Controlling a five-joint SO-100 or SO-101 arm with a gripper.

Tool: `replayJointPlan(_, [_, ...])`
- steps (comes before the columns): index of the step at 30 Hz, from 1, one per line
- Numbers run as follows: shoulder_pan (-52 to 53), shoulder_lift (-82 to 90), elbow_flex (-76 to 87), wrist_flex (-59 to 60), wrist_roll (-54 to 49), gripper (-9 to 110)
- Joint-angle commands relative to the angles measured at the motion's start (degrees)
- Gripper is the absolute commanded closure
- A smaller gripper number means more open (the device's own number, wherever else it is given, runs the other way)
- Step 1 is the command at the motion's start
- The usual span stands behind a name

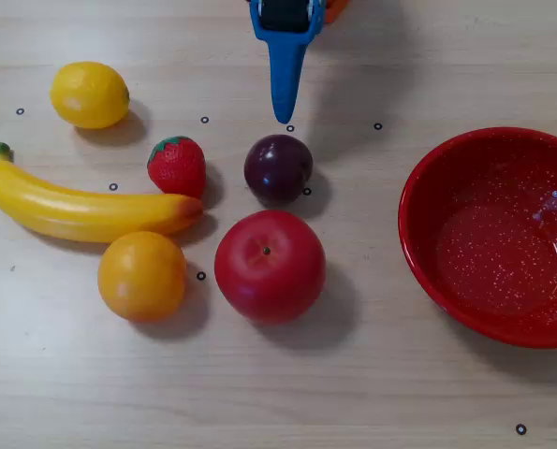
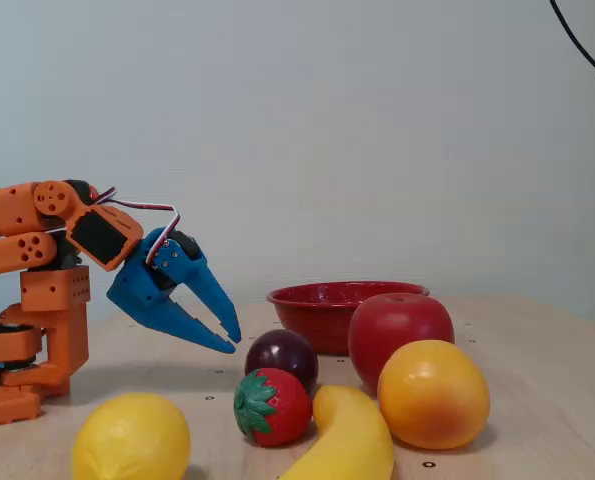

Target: Put the lemon in the red bowl.

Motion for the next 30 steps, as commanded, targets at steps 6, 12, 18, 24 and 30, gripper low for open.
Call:
replayJointPlan(6, [1.14,0.79,0.44,0.0,0.62,101])
replayJointPlan(12, [1.05,-0.44,-0.18,-0.26,0.97,101])
replayJointPlan(18, [0.18,-8.53,-9.23,0.97,0.26,101])
replayJointPlan(24, [-2.46,-19.16,-22.41,7.91,2.64,101])
replayJointPlan(30, [-7.29,-31.29,-34.37,12.66,6.33,101])
